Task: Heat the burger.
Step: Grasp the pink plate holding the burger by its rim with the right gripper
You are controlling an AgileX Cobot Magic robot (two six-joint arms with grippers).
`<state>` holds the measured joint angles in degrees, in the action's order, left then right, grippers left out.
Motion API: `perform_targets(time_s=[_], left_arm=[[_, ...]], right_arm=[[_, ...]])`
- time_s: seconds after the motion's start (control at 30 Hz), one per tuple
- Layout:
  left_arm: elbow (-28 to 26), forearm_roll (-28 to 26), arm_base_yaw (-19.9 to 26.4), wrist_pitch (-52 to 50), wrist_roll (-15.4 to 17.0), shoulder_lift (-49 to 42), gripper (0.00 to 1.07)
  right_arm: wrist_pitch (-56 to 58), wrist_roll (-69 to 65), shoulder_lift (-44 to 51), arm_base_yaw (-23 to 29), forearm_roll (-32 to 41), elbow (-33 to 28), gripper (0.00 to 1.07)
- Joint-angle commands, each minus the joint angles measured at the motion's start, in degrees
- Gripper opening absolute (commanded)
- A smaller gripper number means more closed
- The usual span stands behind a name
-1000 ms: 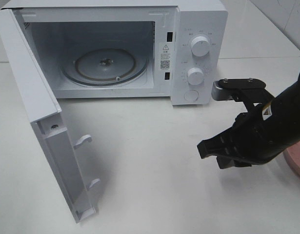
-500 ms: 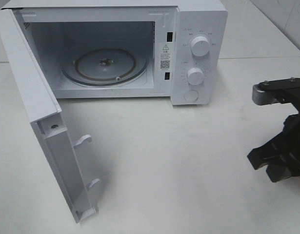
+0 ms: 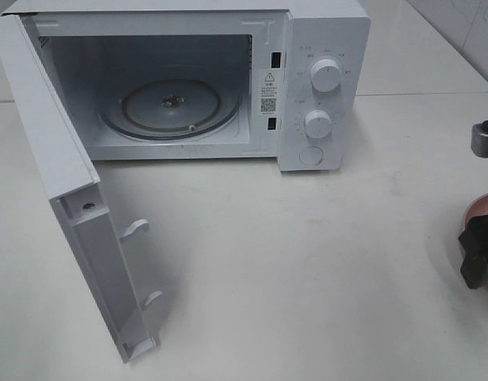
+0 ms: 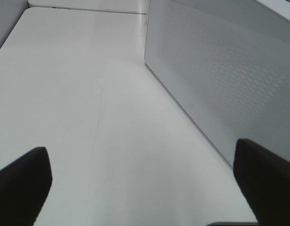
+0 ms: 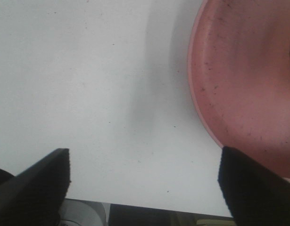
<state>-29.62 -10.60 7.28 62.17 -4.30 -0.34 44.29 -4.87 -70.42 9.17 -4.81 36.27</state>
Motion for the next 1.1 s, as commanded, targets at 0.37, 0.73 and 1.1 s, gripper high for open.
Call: perform_targets(time_s=[0.37,0.73,1.1], left_arm=[[0.1,-0.2,-0.1,-0.9,-0.1,-1.0,1.02],[0.1,-0.2,-0.1,-0.9,-0.1,-1.0,1.02],[0.1,-0.2,-0.1,-0.9,-0.1,-1.0,1.02]], right_arm=[[-5.8,1.8,-7.0,-6.4,-1.7,2.1,0.93],[-5.8,2.9,-18.6,-6.4,-2.1,8.2,0.92],[-9.6,3.0,-28.4,-6.4,-3.8,11.1,0.9]])
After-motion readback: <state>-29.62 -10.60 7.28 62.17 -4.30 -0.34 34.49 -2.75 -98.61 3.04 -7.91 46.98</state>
